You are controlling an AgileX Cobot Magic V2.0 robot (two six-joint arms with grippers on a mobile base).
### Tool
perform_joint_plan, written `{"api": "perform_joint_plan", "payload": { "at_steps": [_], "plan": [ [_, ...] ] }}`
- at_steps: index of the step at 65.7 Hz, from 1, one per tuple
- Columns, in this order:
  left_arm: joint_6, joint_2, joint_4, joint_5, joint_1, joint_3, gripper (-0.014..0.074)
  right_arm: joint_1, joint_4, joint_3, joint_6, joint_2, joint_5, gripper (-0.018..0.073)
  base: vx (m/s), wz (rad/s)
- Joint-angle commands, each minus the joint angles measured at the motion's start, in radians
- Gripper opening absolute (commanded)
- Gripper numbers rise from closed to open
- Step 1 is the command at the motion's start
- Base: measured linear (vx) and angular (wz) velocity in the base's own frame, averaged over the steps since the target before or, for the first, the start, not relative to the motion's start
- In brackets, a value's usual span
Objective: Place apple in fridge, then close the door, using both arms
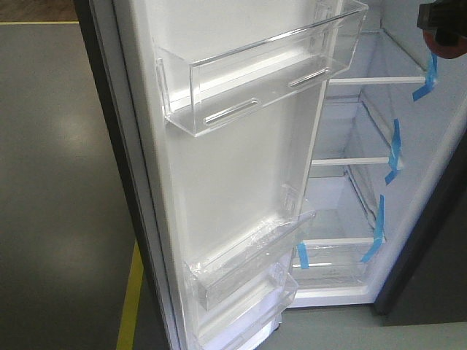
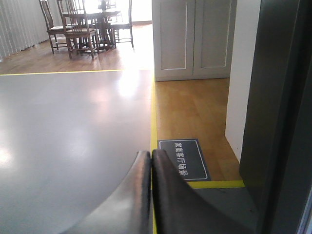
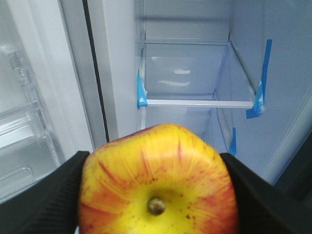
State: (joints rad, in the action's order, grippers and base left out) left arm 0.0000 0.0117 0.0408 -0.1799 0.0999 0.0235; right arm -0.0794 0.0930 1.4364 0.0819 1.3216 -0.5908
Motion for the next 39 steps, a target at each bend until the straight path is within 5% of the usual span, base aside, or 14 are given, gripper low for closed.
{"api": "perform_joint_plan", "payload": {
  "at_steps": [1,39],
  "plan": [
    [0.0,0.013,0.008,0.071,-0.001,-0.018,-0.0006,0.0,0.009,0.03,-0.005,-0.03,0.081,0.0168,0.0,0.0],
    [0.0,0.013,0.008,0.071,-0.001,-0.018,-0.0006,0.0,0.008,0.03,-0.005,-0.03,0.081,0.0167,0.0,0.0]
  ]
}}
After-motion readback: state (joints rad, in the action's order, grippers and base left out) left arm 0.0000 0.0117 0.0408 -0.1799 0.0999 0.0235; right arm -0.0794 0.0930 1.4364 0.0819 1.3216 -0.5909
